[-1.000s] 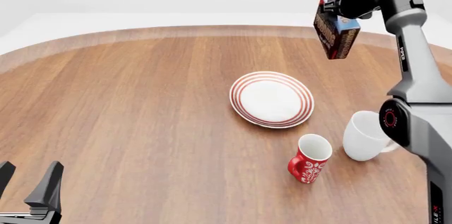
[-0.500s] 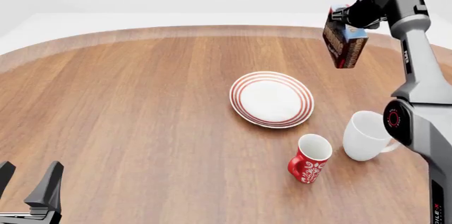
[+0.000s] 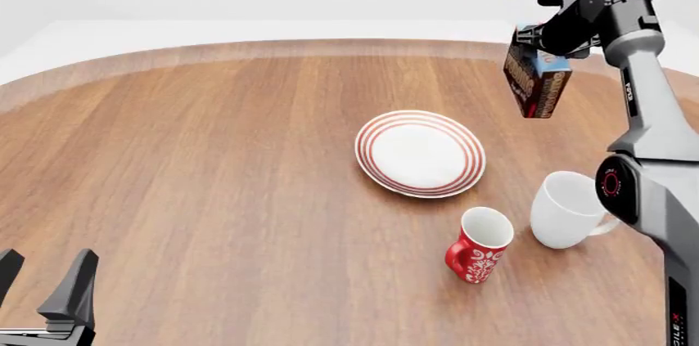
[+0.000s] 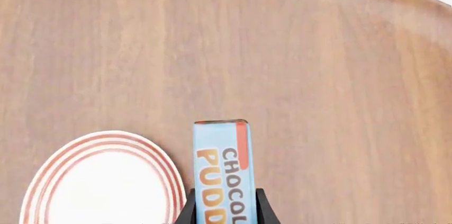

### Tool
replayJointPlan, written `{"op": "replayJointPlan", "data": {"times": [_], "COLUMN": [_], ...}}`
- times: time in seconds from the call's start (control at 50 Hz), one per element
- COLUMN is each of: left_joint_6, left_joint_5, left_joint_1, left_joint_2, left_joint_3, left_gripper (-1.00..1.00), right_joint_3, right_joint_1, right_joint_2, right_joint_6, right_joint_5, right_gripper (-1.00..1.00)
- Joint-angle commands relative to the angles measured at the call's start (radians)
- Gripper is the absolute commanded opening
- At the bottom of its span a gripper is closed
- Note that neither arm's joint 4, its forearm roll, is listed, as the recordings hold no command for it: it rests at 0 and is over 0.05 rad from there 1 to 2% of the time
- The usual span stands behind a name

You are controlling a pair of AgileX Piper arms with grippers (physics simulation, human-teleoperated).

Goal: Put the chocolate pudding to the right of the plate.

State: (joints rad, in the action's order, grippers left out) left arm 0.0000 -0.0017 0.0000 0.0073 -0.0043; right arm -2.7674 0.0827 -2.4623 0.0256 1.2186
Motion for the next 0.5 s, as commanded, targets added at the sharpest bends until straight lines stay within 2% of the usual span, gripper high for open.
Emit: {"op": "replayJointPlan", "data": {"times": [0.02, 0.5], "left_joint_6": [0.000, 0.000], "left_joint_5": [0.000, 0.000], "left_joint_1": [0.000, 0.000], "left_joint_2": [0.000, 0.000], "left_joint_3": [0.000, 0.000], "left_gripper": [1.00, 1.00], "right_joint_3": [0.018, 0.057], "right_joint_1": [0.006, 0.034], "right_joint_2": [-0.004, -0.009], "right_joint_6": [-0.024, -0.027], "right_joint_5": [0.001, 0.001], "right_gripper": [-1.00, -1.00]}}
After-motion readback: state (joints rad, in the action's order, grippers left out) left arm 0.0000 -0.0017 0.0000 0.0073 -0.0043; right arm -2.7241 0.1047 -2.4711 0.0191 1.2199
